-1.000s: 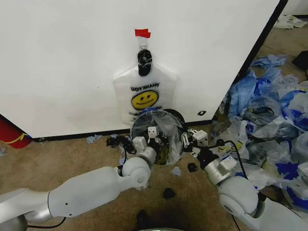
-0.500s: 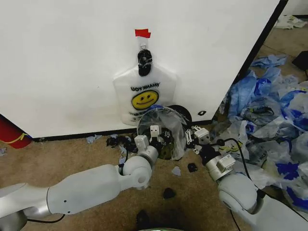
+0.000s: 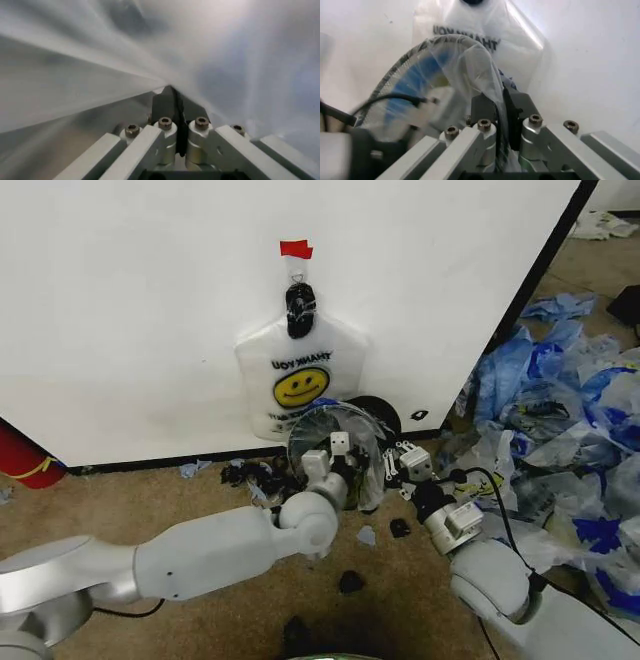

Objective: Pick up the garbage bag from the wall and place it over the trash bin.

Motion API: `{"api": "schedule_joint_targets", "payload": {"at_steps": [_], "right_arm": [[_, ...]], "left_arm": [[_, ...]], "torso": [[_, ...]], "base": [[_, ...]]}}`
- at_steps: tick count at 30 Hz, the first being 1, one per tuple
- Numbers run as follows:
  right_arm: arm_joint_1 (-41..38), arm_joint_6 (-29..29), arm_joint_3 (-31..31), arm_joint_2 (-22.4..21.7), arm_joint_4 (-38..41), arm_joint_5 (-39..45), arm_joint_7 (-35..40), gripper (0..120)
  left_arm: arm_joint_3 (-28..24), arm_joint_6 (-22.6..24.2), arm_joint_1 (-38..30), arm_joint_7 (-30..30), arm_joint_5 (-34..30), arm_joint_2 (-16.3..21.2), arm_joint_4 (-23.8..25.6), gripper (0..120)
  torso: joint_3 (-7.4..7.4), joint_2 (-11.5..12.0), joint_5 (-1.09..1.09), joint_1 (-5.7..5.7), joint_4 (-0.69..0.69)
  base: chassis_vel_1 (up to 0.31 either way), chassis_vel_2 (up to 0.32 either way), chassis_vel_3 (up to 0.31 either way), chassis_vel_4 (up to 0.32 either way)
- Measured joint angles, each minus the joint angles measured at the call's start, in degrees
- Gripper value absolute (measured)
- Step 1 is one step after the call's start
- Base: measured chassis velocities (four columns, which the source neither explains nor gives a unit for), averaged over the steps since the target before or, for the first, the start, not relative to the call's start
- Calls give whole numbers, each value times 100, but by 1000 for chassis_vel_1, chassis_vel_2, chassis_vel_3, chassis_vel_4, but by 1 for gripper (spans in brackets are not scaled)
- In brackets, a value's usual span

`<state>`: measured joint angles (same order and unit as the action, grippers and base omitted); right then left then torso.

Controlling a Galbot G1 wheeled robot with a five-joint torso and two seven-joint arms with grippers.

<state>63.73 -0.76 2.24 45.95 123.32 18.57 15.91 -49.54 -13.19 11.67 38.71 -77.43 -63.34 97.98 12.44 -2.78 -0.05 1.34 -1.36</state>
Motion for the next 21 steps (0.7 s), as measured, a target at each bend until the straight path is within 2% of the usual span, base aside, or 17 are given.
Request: {"api": "schedule_joint_targets", "payload": {"at_steps": [12, 21], "right_arm": [[128, -19, -18, 12, 116, -5, -55, 1], [133, -37, -14, -27, 185, 27, -71, 1]], "left_arm": [[-21, 2, -289, 154, 38, -456, -615, 0], [-101, 6, -369, 154, 56, -537, -791, 0]], "torso": [[0, 0, 0, 0, 0], [0, 0, -1, 0, 0]], "base": [[0, 0, 0, 0], [0, 0, 0, 0]]}}
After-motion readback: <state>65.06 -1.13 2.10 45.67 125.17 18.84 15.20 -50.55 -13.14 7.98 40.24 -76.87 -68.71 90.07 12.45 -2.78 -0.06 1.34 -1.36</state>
